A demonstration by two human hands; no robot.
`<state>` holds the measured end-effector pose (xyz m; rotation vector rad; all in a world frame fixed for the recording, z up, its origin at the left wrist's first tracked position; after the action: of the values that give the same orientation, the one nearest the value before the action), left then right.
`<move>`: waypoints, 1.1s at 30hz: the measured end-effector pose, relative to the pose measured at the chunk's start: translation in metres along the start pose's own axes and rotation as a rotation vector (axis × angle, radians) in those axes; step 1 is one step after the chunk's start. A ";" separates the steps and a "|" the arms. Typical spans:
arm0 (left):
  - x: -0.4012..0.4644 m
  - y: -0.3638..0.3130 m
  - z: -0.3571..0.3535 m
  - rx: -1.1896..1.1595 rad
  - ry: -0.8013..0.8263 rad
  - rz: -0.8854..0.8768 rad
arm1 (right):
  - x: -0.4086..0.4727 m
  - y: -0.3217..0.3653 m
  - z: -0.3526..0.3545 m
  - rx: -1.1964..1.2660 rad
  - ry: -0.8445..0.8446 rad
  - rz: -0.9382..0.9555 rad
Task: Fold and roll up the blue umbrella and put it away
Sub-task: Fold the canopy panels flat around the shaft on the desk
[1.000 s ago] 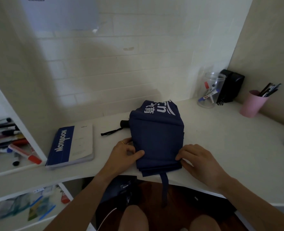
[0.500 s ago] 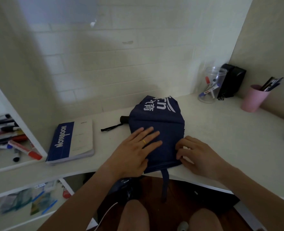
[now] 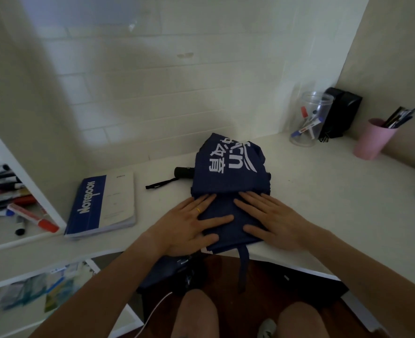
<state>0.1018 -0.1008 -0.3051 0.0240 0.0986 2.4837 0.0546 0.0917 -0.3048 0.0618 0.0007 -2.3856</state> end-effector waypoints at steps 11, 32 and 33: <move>-0.006 0.011 -0.013 -0.192 0.035 0.117 | -0.009 -0.021 -0.013 0.020 0.076 -0.021; 0.018 -0.034 -0.012 -0.139 -0.085 -0.024 | 0.031 -0.056 0.122 0.731 -0.629 -0.306; 0.018 -0.033 -0.012 -0.139 -0.101 -0.021 | 0.052 -0.067 0.132 0.768 -0.602 -0.361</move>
<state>0.1075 -0.0642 -0.3198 0.0886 -0.1159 2.4581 -0.0350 0.1020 -0.1765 -0.3191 -1.2712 -2.5177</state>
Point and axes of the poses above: each hand's wrist, its own x-axis towards the middle knuckle, its own z-axis out of the back of the hand, y = z × x, the point moved 7 cm from there along x, towards the middle knuckle, and after that the axes turned 3 degrees about -z, right-handed, at the moved point
